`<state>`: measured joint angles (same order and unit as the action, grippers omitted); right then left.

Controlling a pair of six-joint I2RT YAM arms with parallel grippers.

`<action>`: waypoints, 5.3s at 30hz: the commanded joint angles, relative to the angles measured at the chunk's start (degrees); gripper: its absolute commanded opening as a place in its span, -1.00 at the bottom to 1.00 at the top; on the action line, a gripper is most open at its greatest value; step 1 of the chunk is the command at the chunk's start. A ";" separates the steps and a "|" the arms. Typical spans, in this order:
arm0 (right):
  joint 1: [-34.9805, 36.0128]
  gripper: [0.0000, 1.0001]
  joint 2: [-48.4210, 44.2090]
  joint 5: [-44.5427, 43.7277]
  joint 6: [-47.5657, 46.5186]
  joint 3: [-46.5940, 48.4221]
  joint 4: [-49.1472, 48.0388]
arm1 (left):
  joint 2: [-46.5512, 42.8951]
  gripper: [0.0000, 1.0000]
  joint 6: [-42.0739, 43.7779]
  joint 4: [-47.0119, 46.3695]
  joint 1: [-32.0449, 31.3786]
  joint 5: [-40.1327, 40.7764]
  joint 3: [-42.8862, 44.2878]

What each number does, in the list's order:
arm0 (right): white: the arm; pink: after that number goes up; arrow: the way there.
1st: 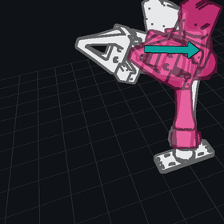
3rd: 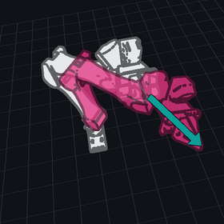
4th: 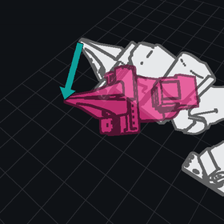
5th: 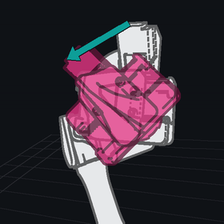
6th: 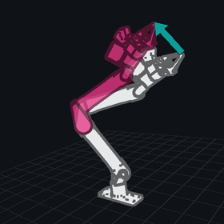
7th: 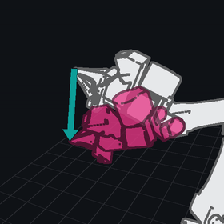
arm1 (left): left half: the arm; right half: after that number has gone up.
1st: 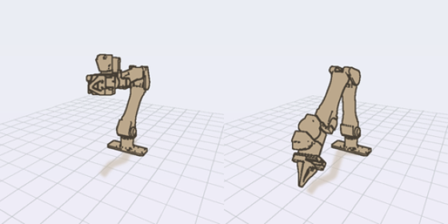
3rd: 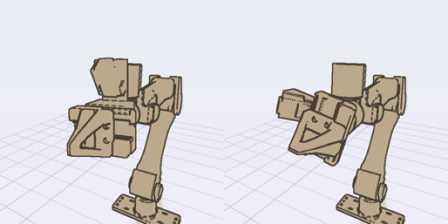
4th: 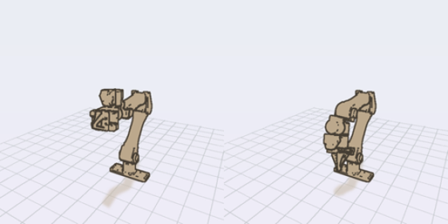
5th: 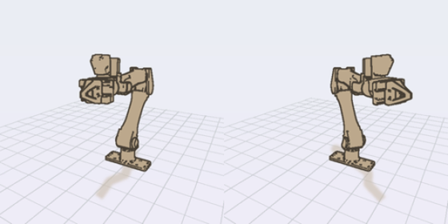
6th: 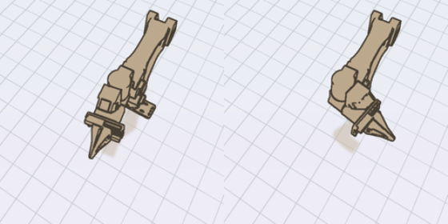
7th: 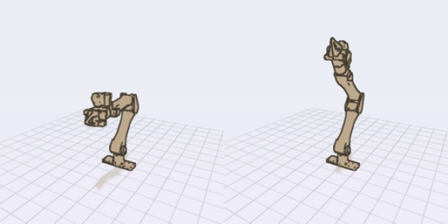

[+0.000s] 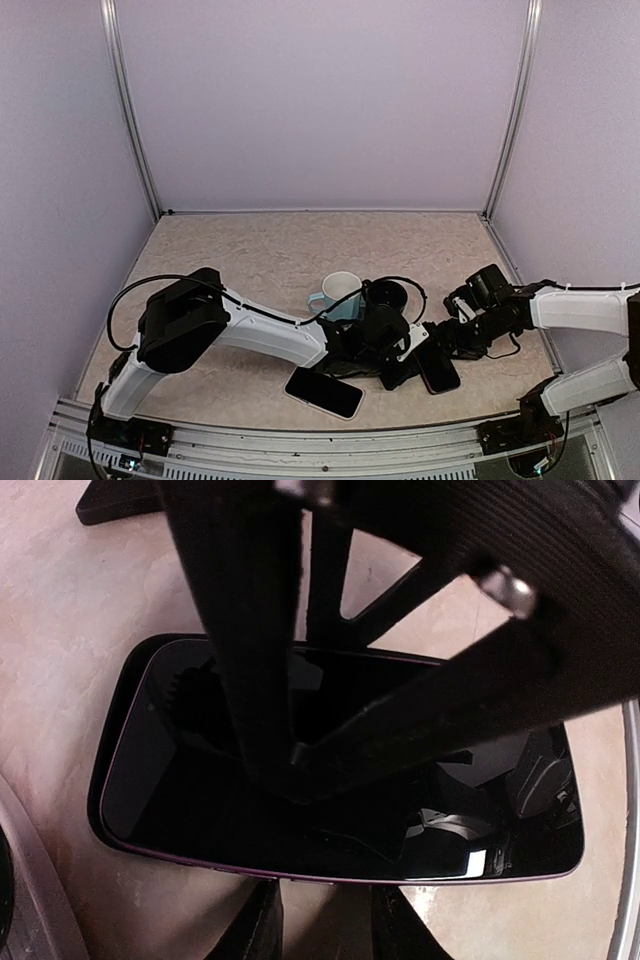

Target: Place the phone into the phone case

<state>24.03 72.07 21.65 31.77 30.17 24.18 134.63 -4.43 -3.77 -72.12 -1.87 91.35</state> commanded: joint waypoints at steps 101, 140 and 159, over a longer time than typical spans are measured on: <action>34.77 -0.30 -6.58 -34.16 2.14 11.98 -8.85 | -21.18 0.51 -36.43 -30.50 9.35 -2.47 -26.87; 21.57 0.98 -12.92 15.37 -23.35 8.45 -31.11 | -56.88 -1.00 -12.54 -25.81 10.90 -12.24 -41.48; 25.18 -0.91 -5.14 21.94 -19.66 10.19 -39.21 | -53.53 -1.00 -19.65 -33.34 10.87 -17.88 -40.75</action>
<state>48.64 66.81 42.13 10.52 38.85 -11.86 80.18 -21.47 -29.54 -61.23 -18.70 50.06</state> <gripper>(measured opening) 0.209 0.106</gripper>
